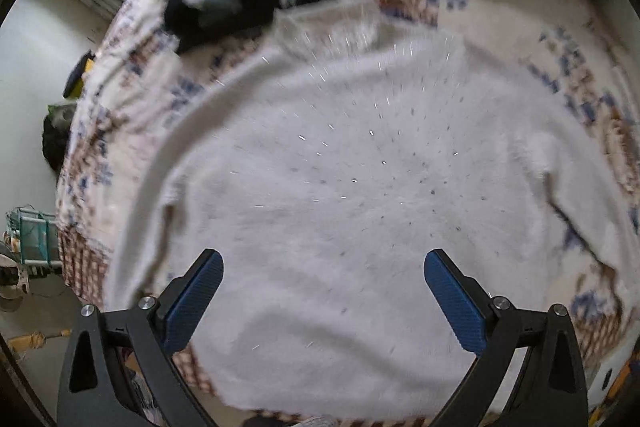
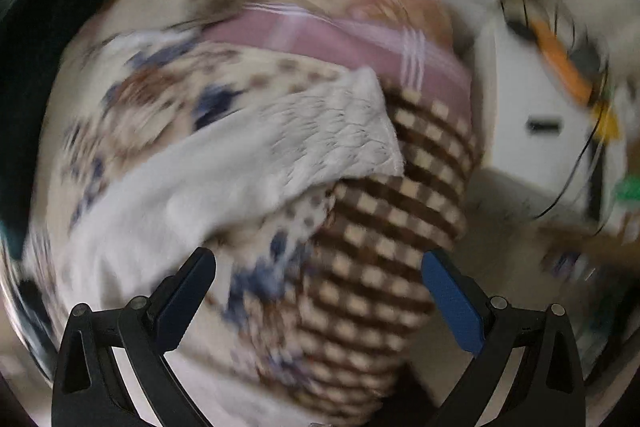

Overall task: Fold small clothes
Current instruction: 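Grasp the white sweater's sleeve cuff with the right gripper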

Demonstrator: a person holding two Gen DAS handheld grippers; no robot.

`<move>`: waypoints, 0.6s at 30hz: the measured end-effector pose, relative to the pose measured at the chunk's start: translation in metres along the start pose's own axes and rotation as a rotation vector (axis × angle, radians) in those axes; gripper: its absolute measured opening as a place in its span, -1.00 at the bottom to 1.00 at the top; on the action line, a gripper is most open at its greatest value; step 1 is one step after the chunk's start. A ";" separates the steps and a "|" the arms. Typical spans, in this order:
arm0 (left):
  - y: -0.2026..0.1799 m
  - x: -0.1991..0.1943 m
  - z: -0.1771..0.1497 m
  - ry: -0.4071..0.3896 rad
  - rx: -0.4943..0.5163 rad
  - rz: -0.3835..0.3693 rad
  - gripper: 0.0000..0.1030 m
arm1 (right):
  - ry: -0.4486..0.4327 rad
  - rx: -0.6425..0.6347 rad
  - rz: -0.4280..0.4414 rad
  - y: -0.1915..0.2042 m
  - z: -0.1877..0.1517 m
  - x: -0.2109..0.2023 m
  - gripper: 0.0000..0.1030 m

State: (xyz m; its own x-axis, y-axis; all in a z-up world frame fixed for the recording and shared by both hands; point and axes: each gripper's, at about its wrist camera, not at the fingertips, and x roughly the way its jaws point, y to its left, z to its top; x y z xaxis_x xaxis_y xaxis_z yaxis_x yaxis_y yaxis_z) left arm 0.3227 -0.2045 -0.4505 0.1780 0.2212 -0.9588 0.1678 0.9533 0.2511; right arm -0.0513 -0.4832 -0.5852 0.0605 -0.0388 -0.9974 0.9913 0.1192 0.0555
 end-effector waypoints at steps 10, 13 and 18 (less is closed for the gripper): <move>-0.034 0.106 0.028 0.097 -0.022 0.044 1.00 | -0.011 0.470 0.139 -0.049 0.034 0.107 0.57; -0.035 0.114 0.033 0.085 -0.030 0.032 1.00 | -0.096 0.479 0.143 -0.046 0.036 0.104 -0.10; -0.025 0.111 0.034 0.060 -0.044 -0.003 1.00 | -0.219 0.324 0.074 -0.009 0.042 0.081 -0.83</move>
State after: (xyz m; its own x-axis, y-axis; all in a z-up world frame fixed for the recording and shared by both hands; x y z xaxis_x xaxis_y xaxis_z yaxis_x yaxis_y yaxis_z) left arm 0.3712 -0.2107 -0.5588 0.1187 0.2295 -0.9660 0.1251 0.9617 0.2438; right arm -0.0508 -0.5287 -0.6649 0.1221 -0.2569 -0.9587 0.9666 -0.1886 0.1736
